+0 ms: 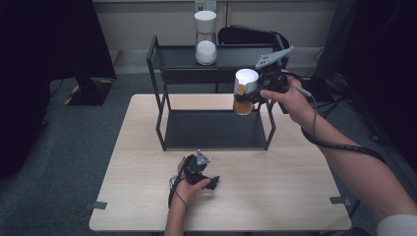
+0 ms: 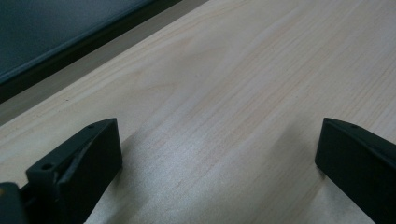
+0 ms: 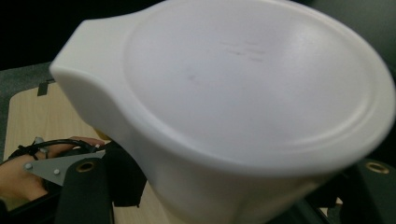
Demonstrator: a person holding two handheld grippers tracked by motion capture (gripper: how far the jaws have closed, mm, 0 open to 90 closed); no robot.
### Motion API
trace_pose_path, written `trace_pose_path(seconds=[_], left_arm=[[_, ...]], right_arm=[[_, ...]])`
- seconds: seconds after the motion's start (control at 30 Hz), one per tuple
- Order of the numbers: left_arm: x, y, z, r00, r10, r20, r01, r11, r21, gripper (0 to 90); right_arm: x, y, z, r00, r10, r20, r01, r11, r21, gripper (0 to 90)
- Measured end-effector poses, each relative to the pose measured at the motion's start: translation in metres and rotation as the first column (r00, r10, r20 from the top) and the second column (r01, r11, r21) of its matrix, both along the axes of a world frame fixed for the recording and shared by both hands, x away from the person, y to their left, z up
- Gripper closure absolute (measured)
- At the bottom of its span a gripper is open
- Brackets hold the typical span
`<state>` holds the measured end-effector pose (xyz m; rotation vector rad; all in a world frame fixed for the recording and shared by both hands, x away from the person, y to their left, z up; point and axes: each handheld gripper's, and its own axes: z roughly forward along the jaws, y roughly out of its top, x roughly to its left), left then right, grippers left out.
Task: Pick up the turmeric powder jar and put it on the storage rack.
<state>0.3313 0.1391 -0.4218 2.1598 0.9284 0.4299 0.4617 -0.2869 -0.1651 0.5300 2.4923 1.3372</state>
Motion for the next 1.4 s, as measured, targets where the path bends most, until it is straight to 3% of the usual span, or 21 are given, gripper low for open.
trace_pose_path(seconds=[0.97, 1.4], left_arm=[[0.0, 0.0, 0.0, 1.0, 0.0, 0.0, 0.0, 1.0, 0.001, 0.0], [0.0, 0.0, 0.0, 1.0, 0.0, 0.0, 0.0, 1.0, 0.0, 0.0]], right_arm=[[0.01, 0.015, 0.069, 0.995, -0.082, 0.057, 0.08, 0.996, 0.039, 30.6], [0.017, 0.025, 0.093, 0.992, -0.112, 0.058, 0.108, 0.9922, 0.061, 30.6]])
